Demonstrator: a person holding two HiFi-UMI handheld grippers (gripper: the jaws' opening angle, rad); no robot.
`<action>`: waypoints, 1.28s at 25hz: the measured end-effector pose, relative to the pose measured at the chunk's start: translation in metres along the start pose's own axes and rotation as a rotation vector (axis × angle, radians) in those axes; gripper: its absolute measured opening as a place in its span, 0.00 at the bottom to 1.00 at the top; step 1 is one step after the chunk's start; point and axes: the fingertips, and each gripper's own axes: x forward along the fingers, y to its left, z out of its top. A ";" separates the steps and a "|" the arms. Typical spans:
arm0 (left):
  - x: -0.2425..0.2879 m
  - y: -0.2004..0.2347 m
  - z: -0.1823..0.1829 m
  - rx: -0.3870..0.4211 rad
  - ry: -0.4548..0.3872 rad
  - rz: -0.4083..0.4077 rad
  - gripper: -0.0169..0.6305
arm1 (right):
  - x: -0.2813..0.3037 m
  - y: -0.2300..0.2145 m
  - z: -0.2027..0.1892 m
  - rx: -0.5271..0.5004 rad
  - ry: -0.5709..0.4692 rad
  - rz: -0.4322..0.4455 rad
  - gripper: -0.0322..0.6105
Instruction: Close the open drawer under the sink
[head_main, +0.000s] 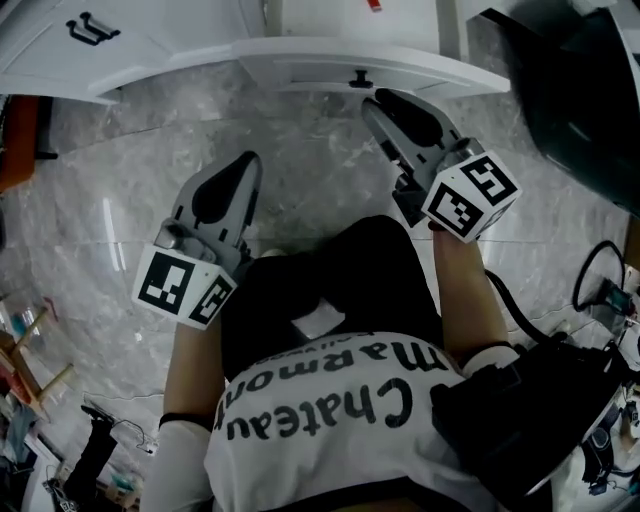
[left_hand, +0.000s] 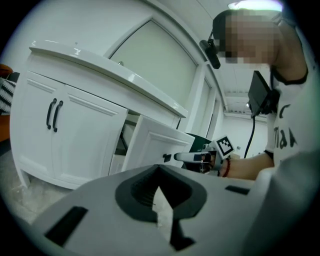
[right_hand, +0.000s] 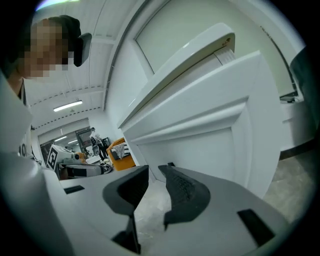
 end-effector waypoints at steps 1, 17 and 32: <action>0.002 0.003 -0.002 0.023 -0.008 -0.003 0.04 | 0.003 -0.002 -0.002 -0.017 -0.007 -0.001 0.23; -0.007 0.037 -0.039 0.219 -0.046 0.137 0.04 | 0.002 -0.015 -0.007 -0.257 -0.178 -0.122 0.17; -0.006 0.019 -0.017 0.112 -0.111 0.113 0.04 | 0.018 -0.020 -0.008 -0.280 -0.106 -0.215 0.17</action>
